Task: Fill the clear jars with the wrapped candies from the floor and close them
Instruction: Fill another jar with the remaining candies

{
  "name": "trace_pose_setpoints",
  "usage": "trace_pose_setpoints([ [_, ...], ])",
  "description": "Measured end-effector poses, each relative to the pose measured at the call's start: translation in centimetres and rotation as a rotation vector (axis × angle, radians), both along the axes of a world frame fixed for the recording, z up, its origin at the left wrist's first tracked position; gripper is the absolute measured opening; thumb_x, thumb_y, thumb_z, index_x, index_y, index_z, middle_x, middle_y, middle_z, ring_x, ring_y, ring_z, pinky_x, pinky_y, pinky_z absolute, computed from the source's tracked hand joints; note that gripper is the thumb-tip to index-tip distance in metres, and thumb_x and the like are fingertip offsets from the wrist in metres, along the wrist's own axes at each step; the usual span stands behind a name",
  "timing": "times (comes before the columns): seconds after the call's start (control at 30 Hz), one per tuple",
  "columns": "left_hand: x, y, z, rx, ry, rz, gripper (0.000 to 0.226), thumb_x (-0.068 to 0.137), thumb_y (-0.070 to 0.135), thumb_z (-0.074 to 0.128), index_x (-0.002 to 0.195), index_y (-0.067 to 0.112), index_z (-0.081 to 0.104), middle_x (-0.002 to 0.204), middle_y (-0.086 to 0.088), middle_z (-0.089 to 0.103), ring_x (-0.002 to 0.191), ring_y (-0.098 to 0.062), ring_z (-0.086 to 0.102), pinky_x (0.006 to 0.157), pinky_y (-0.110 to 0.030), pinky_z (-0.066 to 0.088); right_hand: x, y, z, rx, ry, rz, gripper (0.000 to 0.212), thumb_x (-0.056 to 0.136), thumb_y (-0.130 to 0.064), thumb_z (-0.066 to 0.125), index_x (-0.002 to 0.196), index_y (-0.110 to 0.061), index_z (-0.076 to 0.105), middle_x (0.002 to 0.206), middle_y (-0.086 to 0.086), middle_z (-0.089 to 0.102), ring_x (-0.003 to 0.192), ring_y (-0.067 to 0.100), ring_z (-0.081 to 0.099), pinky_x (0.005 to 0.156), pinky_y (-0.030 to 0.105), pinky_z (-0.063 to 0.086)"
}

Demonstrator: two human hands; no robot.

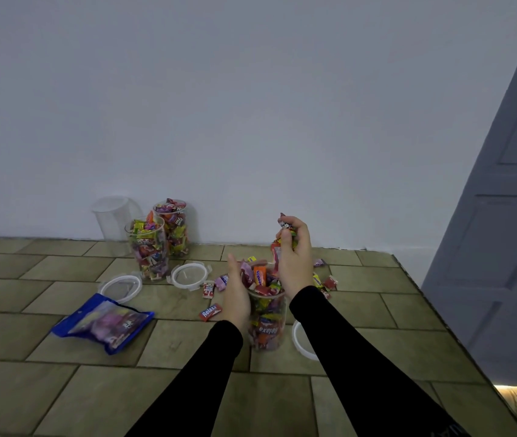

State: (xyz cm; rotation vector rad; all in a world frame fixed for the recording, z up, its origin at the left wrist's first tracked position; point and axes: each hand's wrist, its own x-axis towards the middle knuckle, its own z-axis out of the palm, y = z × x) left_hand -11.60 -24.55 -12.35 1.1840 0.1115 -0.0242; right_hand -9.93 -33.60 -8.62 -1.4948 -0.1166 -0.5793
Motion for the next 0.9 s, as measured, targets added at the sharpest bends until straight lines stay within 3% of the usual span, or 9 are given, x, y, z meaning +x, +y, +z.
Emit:
trace_pose_setpoints([
  [0.13, -0.1, 0.0, 0.2, -0.059, 0.005, -0.025, 0.077, 0.096, 0.064, 0.017, 0.095, 0.01, 0.072, 0.081, -0.007, 0.076, 0.075, -0.015, 0.073, 0.069, -0.027, 0.055, -0.4, 0.3, 0.0, 0.074, -0.011, 0.087, 0.021, 0.101, -0.009, 0.04, 0.106, -0.026, 0.054, 0.103, -0.007, 0.06, 0.075, 0.008, 0.05, 0.074, 0.017, 0.044],
  [0.3, 0.4, -0.1, 0.0, -0.117, 0.008, 0.012, 0.076, 0.096, 0.064, 0.021, 0.092, 0.007, 0.073, 0.085, -0.012, 0.075, 0.082, -0.022, 0.071, 0.075, -0.031, 0.055, -0.8, 0.4, 0.4, 0.17, 0.07, 0.165, 0.025, 0.093, -0.004, 0.048, 0.103, -0.024, 0.058, 0.079, -0.003, 0.056, 0.065, 0.006, 0.05, 0.066, 0.022, 0.04],
  [0.4, 0.4, 0.0, -0.1, -0.103, -0.014, -0.004, 0.077, 0.097, 0.062, 0.02, 0.092, 0.006, 0.073, 0.084, -0.013, 0.075, 0.079, -0.02, 0.072, 0.071, -0.029, 0.056, -0.7, 0.6, 0.2, 0.121, 0.117, 0.149, 0.014, 0.08, -0.017, 0.052, 0.08, -0.026, 0.063, 0.072, 0.005, 0.052, 0.06, 0.017, 0.045, 0.059, 0.038, 0.038],
  [0.5, 0.4, 0.1, -0.2, -0.08, -0.014, 0.007, 0.075, 0.098, 0.06, 0.02, 0.088, 0.007, 0.073, 0.077, -0.01, 0.074, 0.07, -0.016, 0.072, 0.061, -0.023, 0.055, -0.7, 0.8, 0.1, 0.07, 0.1, 0.156, 0.013, 0.073, -0.017, 0.048, 0.066, -0.019, 0.059, 0.06, 0.001, 0.048, 0.061, 0.023, 0.043, 0.062, 0.051, 0.044],
  [0.57, 0.6, 0.2, -0.5, -0.058, -0.01, 0.017, 0.075, 0.098, 0.062, 0.021, 0.087, 0.009, 0.073, 0.079, -0.01, 0.075, 0.072, -0.016, 0.072, 0.064, -0.025, 0.054, -0.9, 0.7, 0.3, 0.018, 0.081, 0.162, 0.014, 0.074, -0.015, 0.047, 0.067, -0.014, 0.059, 0.054, -0.002, 0.049, 0.057, 0.02, 0.046, 0.062, 0.05, 0.048],
  [0.7, 0.7, 0.2, -0.7, -0.044, 0.002, 0.038, 0.073, 0.097, 0.063, 0.023, 0.09, 0.011, 0.075, 0.09, -0.011, 0.075, 0.085, -0.018, 0.072, 0.077, -0.032, 0.051, -1.3, 0.5, 0.4, -0.051, 0.087, 0.196, 0.015, 0.077, -0.013, 0.048, 0.075, -0.009, 0.062, 0.056, 0.001, 0.059, 0.048, 0.005, 0.046, 0.055, 0.023, 0.037],
  [0.8, 0.8, 0.1, -0.8, -0.049, 0.013, 0.054, 0.072, 0.096, 0.064, 0.025, 0.093, 0.012, 0.074, 0.089, -0.01, 0.076, 0.089, -0.02, 0.07, 0.078, -0.032, 0.051, -1.4, 0.5, 0.4, -0.111, 0.071, 0.223, 0.019, 0.08, -0.024, 0.049, 0.08, -0.012, 0.064, 0.062, -0.002, 0.065, 0.057, 0.009, 0.054, 0.061, 0.025, 0.043],
  [0.9, 0.8, 0.2, -0.8, -0.045, 0.046, 0.064, 0.071, 0.095, 0.065, 0.026, 0.098, 0.012, 0.074, 0.091, -0.01, 0.076, 0.092, -0.021, 0.07, 0.08, -0.033, 0.052, -1.5, -0.4, 0.3, -0.328, -0.028, 0.212, 0.019, 0.085, -0.032, 0.05, 0.088, -0.019, 0.064, 0.087, -0.004, 0.067, 0.084, 0.008, 0.062, 0.075, 0.031, 0.052],
])
